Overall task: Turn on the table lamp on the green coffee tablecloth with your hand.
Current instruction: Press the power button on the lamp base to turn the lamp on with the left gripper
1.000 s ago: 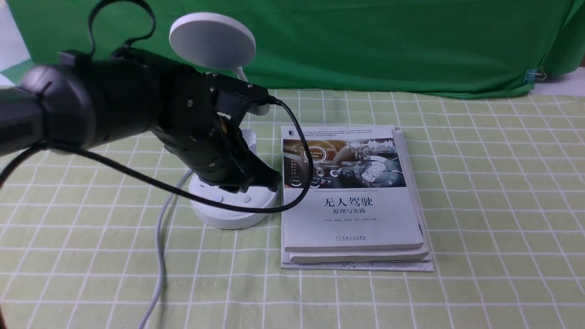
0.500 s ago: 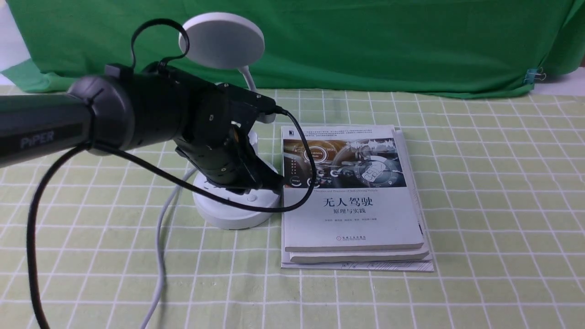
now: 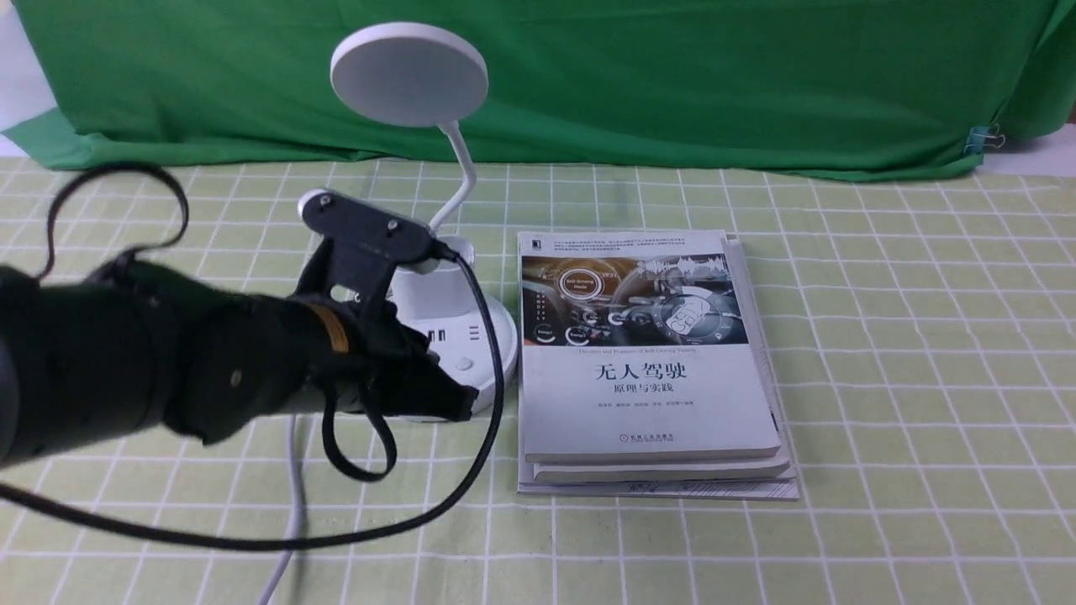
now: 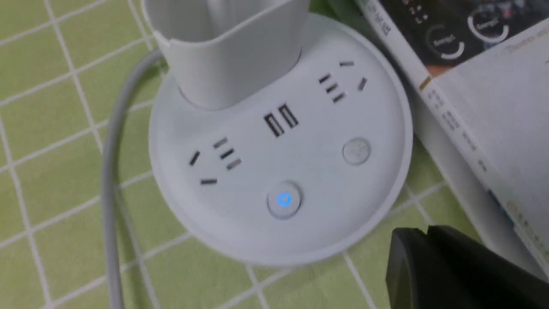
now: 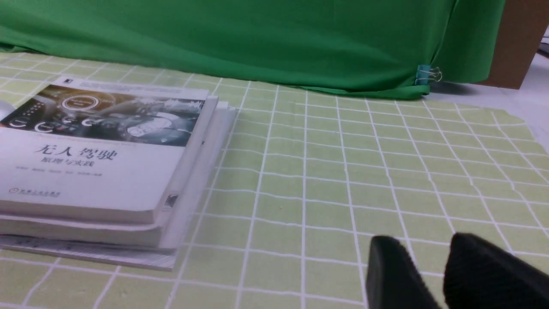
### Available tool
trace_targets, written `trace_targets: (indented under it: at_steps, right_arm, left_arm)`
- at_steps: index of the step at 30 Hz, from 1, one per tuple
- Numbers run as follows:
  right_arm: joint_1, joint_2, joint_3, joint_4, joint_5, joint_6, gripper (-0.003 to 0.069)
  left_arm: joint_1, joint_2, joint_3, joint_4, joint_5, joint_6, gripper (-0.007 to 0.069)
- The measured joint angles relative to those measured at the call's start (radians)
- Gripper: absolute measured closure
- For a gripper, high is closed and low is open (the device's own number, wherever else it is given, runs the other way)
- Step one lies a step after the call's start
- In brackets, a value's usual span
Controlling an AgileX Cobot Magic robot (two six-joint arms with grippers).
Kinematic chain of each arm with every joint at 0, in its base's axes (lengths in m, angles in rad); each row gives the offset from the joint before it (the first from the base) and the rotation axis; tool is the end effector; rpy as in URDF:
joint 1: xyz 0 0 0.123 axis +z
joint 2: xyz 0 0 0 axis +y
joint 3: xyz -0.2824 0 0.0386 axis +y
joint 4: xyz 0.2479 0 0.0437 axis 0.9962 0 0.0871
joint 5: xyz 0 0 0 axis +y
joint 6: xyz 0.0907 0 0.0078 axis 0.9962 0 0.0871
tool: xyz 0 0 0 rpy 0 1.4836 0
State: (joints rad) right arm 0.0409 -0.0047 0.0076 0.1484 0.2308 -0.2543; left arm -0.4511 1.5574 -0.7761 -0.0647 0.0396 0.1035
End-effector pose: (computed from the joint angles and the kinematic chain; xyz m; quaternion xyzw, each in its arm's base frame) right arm 0.0553 0.0054 0.1901 -0.0679 0.7531 -0.0097 0.6543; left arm 0.2781 -0.1350 0.2013 0.2221 0.8863 -0.0843 0.3976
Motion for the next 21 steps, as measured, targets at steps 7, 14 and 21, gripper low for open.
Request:
trace_targets:
  at_steps: [7,14,21]
  right_arm:
    - [0.000,0.000,0.000,0.000,0.000,0.000,0.0414]
    - [0.000,0.000,0.000,0.000,0.000,0.000,0.0414]
    - [0.000,0.000,0.000,0.000,0.000,0.000,0.0414]
  left_arm:
    - [0.000,0.093,0.050,0.065,-0.365,0.012,0.0606]
    - [0.016,0.157,-0.041,-0.079,-0.247,0.004,0.0606]
    - [0.023,0.168,-0.096,-0.110,-0.135,-0.014,0.0606]
